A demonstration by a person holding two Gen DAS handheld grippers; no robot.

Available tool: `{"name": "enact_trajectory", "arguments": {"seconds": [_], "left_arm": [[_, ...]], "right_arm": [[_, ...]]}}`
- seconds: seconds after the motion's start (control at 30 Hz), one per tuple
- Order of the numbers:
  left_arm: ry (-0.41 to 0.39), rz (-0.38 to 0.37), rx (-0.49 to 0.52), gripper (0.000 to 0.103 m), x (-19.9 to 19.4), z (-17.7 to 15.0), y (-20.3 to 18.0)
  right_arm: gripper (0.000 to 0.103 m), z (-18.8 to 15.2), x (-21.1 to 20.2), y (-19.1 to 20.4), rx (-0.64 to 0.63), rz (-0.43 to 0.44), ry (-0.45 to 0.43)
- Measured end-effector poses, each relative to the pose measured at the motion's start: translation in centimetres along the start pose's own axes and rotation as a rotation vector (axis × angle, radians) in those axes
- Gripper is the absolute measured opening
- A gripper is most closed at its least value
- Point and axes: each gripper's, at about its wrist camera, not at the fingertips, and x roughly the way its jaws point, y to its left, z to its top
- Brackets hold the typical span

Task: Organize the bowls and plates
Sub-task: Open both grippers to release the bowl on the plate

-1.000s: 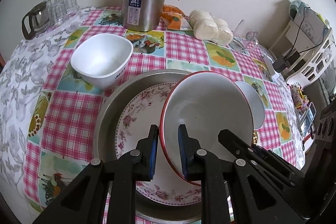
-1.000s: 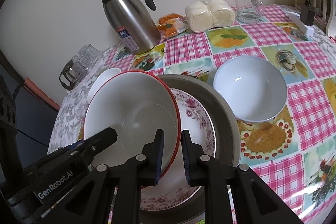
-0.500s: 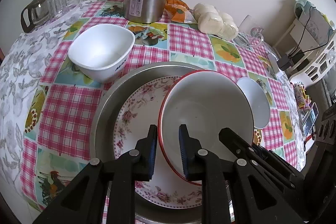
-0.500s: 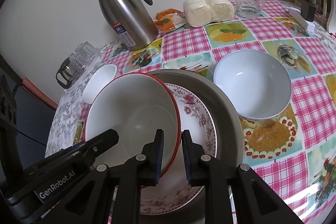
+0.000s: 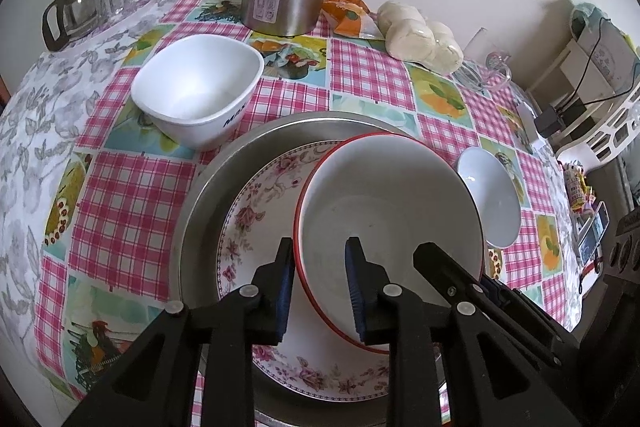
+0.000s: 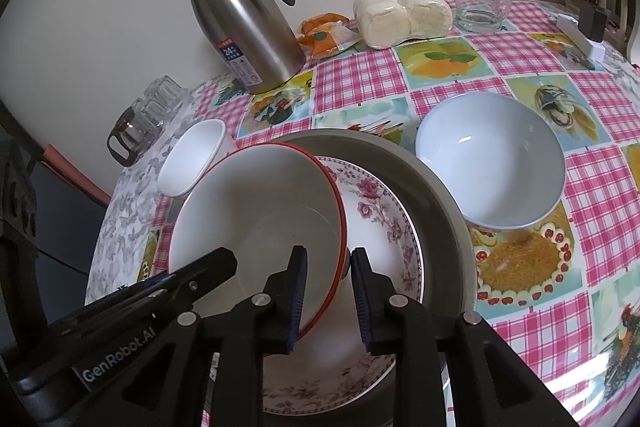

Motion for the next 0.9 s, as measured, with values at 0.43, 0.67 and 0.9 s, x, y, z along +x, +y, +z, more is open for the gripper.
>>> {"name": "enact_trajectory", "arguments": {"seconds": [0.43,0.67,0.9], "left_arm": [[0.003,-0.004,-0.009,0.028,-0.1,0.1,0.3],[0.004,0.015,-0.026,0.041,-0.3,0.3,0.8],[-0.014,0.027,-0.053,0.062,-1.5,0.6,1.4]], "right_arm": [[0.029,0.0,0.0,-0.1,0.004,0.026,0.005],[0.037,0.2,-0.2,-0.2,0.005,0.007,0.006],[0.063,0.6,-1.5,-0.7,0.011,-0.030,-0.020]]}}
